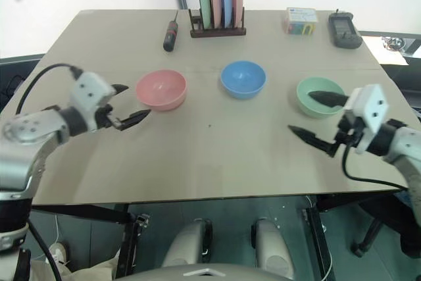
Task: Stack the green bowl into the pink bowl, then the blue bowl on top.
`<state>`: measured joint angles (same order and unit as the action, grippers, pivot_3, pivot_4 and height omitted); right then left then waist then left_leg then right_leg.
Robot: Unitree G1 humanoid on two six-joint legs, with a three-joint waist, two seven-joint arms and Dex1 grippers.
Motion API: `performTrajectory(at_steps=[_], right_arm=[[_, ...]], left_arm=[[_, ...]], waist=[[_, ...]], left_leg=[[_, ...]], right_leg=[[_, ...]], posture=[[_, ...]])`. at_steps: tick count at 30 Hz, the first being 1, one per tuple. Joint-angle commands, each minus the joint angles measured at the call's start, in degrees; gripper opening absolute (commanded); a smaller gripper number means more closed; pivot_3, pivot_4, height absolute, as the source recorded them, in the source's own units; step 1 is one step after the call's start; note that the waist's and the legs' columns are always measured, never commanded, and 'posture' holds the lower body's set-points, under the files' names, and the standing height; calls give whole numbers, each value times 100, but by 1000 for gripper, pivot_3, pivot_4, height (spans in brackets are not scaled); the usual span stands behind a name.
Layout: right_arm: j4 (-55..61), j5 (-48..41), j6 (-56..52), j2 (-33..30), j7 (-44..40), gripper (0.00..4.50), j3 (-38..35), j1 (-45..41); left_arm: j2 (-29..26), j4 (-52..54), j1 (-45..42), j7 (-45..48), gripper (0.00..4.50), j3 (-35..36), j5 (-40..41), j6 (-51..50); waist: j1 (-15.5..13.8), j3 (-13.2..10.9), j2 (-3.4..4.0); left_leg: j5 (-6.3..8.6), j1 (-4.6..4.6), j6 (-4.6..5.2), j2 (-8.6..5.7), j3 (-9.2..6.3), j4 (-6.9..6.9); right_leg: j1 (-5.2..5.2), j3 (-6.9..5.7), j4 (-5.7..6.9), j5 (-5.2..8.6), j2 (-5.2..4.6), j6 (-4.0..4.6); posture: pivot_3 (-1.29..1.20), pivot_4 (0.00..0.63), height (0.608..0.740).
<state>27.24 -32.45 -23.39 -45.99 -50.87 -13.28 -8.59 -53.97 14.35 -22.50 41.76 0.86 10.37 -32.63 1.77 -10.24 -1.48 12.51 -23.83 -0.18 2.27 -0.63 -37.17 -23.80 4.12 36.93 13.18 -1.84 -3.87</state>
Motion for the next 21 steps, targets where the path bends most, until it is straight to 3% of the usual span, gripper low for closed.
performTrajectory(at_steps=[1,4,7,15,21], right_arm=[[156,218,154,247,119,4500,553,-349],[149,393,221,492,154,4500,942,-557],[187,445,232,602,183,4500,1084,-615],[191,544,232,671,226,4500,1133,-673],[214,594,172,634,333,4500,1090,-648]], left_arm=[[13,150,-782,-6,4370,-1132,-890,-544],[232,-79,-1424,156,4370,-2001,-1390,-1090],[484,-389,-1820,155,3656,-2335,-1674,-1232],[650,-928,-2120,382,70,-2440,-1946,-1030],[762,-859,-2119,951,70,-2351,-1691,-663]], waist=[[5,0,0],[9,0,0],[8,-2,-2],[25,-2,-2],[6,-2,-2]], left_leg=[[0,0,0,0,0,1],[0,-4,0,-1,-4,4],[0,-8,0,-1,-7,5],[0,-8,1,0,-11,-1],[0,-9,1,-1,-11,-7]], right_leg=[[0,1,0,-3,0,-1],[-2,0,0,-22,4,-2],[-5,-1,1,-24,6,-1],[-7,-2,12,-24,7,-1],[-6,-2,15,-25,6,0]], posture=[[0,150,740],[0,150,740],[0,150,740],[0,150,740],[0,150,740]])
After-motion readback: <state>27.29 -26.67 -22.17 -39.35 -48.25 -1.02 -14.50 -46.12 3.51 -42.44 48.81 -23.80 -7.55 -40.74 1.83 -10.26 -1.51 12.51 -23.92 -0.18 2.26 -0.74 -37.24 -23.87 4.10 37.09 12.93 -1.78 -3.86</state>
